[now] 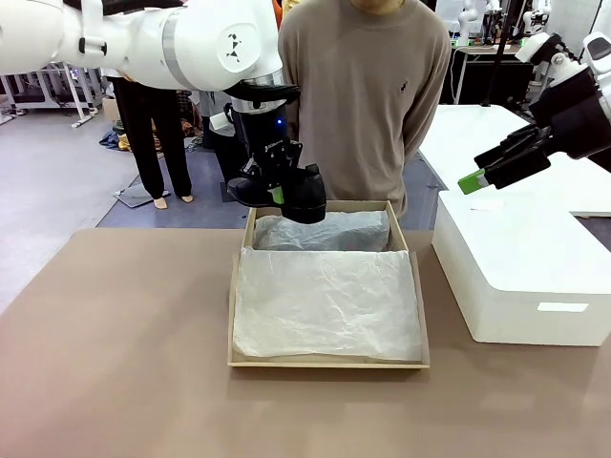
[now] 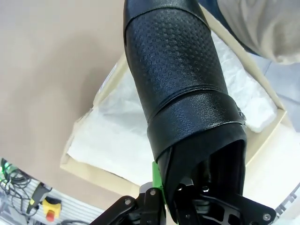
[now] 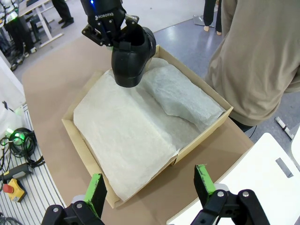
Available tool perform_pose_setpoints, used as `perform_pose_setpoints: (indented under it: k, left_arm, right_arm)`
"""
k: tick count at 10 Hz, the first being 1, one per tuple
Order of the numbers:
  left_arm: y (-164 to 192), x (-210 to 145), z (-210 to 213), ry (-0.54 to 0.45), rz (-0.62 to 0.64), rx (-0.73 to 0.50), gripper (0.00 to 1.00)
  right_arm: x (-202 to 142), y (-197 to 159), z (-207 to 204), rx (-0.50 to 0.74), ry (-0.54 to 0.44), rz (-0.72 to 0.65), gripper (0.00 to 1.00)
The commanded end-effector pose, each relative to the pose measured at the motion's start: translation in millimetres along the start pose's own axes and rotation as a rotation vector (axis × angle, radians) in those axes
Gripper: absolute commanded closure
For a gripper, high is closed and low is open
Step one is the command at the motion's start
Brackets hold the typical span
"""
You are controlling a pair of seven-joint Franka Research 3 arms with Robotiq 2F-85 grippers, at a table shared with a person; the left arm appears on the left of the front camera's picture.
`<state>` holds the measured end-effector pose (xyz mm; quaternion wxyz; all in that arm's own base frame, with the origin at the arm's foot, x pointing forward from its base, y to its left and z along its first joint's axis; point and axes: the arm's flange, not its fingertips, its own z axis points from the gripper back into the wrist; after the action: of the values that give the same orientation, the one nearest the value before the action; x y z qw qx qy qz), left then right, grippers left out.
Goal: Pack the shoes into the box.
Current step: Place the other shoe of the Shoes into the Shoes Box.
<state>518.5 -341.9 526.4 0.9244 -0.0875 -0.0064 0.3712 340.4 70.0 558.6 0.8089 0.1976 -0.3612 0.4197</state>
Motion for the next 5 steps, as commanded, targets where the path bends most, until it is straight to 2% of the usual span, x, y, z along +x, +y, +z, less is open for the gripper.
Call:
perform_pose_setpoints:
  k: [1, 3, 5]
  left_arm:
    - [-5, -7, 3, -0.030, 0.104, -0.043, 1.00]
    - [-20, -32, 5, -0.050, 0.273, -0.069, 1.00]
    - [-34, -50, 7, -0.054, 0.370, -0.064, 1.00]
  right_arm:
    - [0, -1, 0, 0.000, -0.004, -0.001, 0.00]
    - [0, -1, 0, 0.000, -0.004, -0.001, 0.00]
    - [0, -1, 0, 0.000, -0.004, -0.001, 0.00]
